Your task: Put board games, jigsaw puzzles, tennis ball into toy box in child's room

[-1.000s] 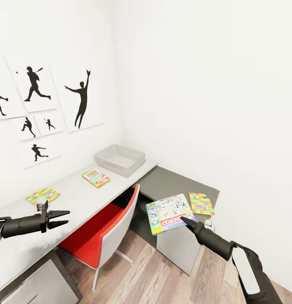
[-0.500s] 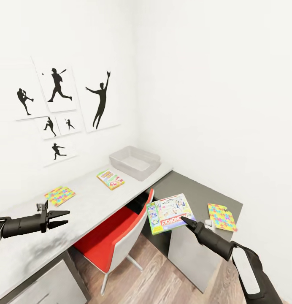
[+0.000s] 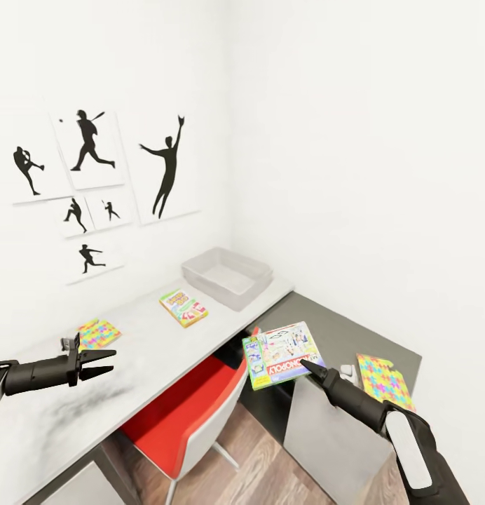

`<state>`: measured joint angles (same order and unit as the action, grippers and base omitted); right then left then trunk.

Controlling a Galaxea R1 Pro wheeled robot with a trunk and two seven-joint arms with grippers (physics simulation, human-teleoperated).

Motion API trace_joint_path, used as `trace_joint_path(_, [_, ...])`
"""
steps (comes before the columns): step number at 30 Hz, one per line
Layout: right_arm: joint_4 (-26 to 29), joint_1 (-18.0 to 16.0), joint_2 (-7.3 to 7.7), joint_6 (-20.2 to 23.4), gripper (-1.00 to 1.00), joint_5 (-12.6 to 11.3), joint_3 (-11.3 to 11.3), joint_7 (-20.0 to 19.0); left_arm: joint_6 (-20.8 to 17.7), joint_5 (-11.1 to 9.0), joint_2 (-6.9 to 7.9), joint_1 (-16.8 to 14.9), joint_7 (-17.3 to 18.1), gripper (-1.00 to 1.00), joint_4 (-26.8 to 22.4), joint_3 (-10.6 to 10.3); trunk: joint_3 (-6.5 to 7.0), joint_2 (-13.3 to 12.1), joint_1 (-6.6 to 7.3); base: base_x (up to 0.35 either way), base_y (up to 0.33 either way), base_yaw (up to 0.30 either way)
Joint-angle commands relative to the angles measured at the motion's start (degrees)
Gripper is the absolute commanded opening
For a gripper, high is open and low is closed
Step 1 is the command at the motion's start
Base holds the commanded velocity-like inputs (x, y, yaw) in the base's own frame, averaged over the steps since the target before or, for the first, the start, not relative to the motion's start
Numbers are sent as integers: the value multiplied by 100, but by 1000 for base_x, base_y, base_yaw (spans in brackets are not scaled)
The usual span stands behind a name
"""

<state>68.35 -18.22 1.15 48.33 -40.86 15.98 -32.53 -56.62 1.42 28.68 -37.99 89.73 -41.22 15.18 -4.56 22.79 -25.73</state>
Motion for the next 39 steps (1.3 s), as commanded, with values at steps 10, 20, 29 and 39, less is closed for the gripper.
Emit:
trace_joint_path(10, [3,-6,-1,45,-100,-36,11,-16,-60,16,-1,-6,27,100,0,2,-83,13,-6,249,-47,184])
trace_joint_path(20, [1,-6,-1,45,-100,-36,11,-22,-60,16,-2,-6,27,100,0,2,-144,13,-6,242,-89,220])
trace_joint_path(29, [1,-6,-1,45,-100,-36,11,-25,-60,16,-2,-6,27,100,0,2,-173,13,-6,241,-3,268])
trace_joint_path(39, [-5,-6,-1,45,-100,-36,11,-45,-60,16,-2,-6,27,100,0,2,-198,13,-6,240,-56,274])
